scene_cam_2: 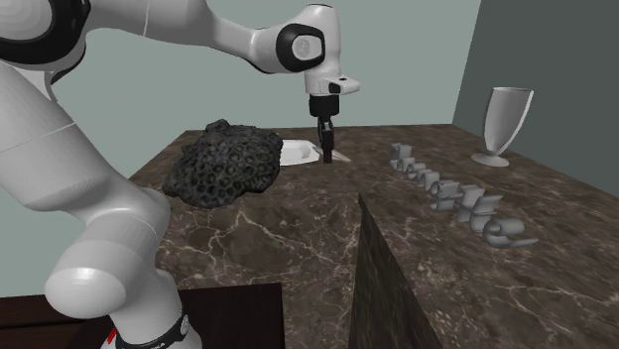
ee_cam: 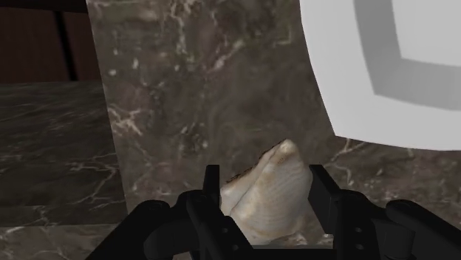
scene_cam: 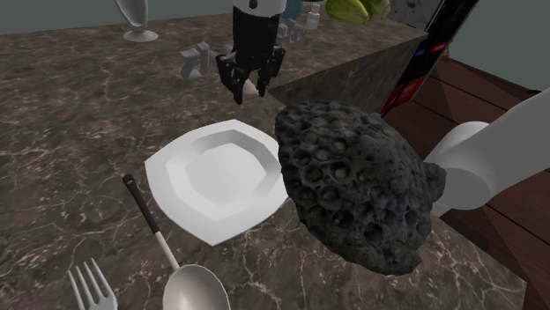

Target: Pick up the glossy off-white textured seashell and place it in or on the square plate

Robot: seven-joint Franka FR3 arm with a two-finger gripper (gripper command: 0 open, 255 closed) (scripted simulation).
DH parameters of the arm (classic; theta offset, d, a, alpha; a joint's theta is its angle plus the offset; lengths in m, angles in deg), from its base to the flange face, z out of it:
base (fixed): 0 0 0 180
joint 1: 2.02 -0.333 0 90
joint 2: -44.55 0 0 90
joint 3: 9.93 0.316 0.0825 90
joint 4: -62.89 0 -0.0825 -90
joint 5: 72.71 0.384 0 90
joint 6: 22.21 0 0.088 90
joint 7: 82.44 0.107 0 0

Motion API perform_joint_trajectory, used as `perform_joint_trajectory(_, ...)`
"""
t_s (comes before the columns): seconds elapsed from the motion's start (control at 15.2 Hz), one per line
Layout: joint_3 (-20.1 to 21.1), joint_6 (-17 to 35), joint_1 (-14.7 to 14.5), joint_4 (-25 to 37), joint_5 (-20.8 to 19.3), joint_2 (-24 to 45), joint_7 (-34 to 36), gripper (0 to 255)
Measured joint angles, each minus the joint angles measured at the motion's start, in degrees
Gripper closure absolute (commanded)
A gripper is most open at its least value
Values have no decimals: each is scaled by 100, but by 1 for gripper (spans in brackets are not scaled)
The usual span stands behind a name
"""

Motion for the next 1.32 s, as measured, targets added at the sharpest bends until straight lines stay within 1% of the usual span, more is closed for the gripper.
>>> perform_joint_trajectory(0.53,-56,-623,19,599,-20,-26,-5,255)
perform_joint_trajectory(0.66,-12,-743,-1,728,-16,-19,72,255)
perform_joint_trajectory(0.92,287,-806,-159,779,69,-58,499,255)
perform_joint_trajectory(1.19,693,-801,-350,803,166,-70,1062,255)
perform_joint_trajectory(1.32,923,-811,-418,914,167,18,1366,255)
